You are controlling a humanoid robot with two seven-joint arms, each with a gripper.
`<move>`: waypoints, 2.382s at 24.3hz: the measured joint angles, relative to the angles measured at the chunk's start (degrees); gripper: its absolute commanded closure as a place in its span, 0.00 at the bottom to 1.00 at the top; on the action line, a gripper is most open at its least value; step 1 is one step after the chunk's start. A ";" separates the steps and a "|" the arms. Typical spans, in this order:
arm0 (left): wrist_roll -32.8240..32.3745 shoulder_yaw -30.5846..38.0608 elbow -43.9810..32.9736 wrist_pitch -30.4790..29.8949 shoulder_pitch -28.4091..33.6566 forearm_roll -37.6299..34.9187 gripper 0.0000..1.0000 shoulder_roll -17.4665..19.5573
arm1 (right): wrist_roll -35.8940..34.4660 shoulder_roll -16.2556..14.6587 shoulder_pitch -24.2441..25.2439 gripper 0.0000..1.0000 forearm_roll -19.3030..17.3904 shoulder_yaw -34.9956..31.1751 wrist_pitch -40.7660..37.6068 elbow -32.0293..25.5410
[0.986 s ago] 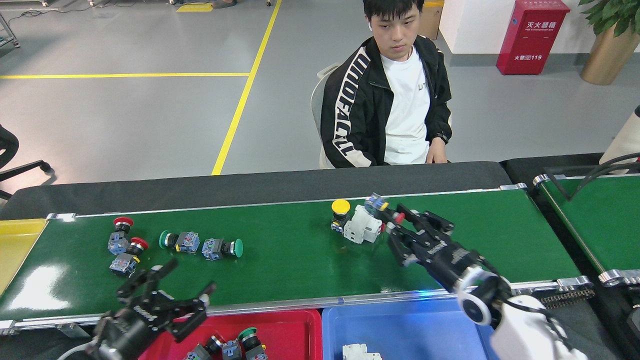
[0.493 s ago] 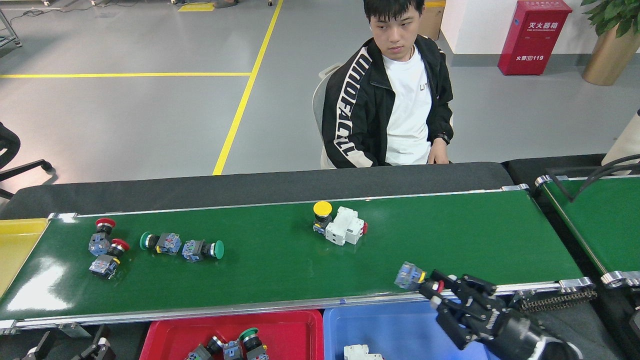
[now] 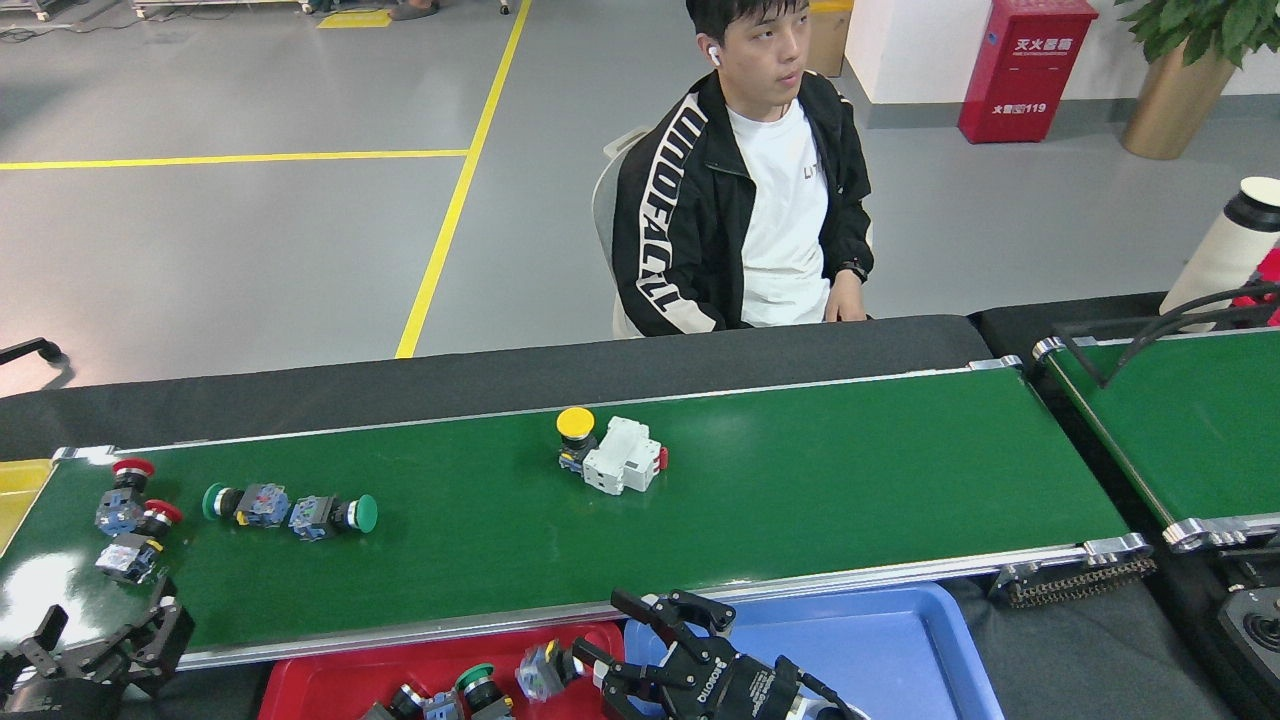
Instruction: Pick switch part from conveyor to tray
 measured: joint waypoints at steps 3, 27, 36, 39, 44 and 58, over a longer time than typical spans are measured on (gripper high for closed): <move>3.02 -1.68 6.33 1.02 -2.59 0.00 0.01 3.51 | 0.11 0.06 -1.43 0.01 -1.37 -4.51 2.67 0.06; 7.60 -9.55 18.11 -3.83 -1.45 14.78 0.93 17.03 | -4.89 -6.16 9.74 0.01 -2.50 -22.42 22.48 -5.80; 7.43 -9.27 -16.66 -7.99 23.74 22.16 0.92 9.30 | -4.93 -6.17 9.91 0.01 -2.77 -26.22 22.58 -5.93; 7.40 -8.47 -23.15 -8.82 29.75 22.17 0.92 6.29 | -4.94 -6.16 10.84 0.01 -3.59 -27.18 22.70 -6.17; 7.36 -8.97 -30.61 -10.89 34.06 21.70 0.89 3.65 | -4.95 -7.10 11.26 0.01 -5.42 -27.66 22.80 -7.22; 7.53 -17.31 -30.89 -28.06 28.73 11.69 0.16 2.47 | -4.95 -7.51 11.52 0.01 -6.02 -27.83 22.73 -7.24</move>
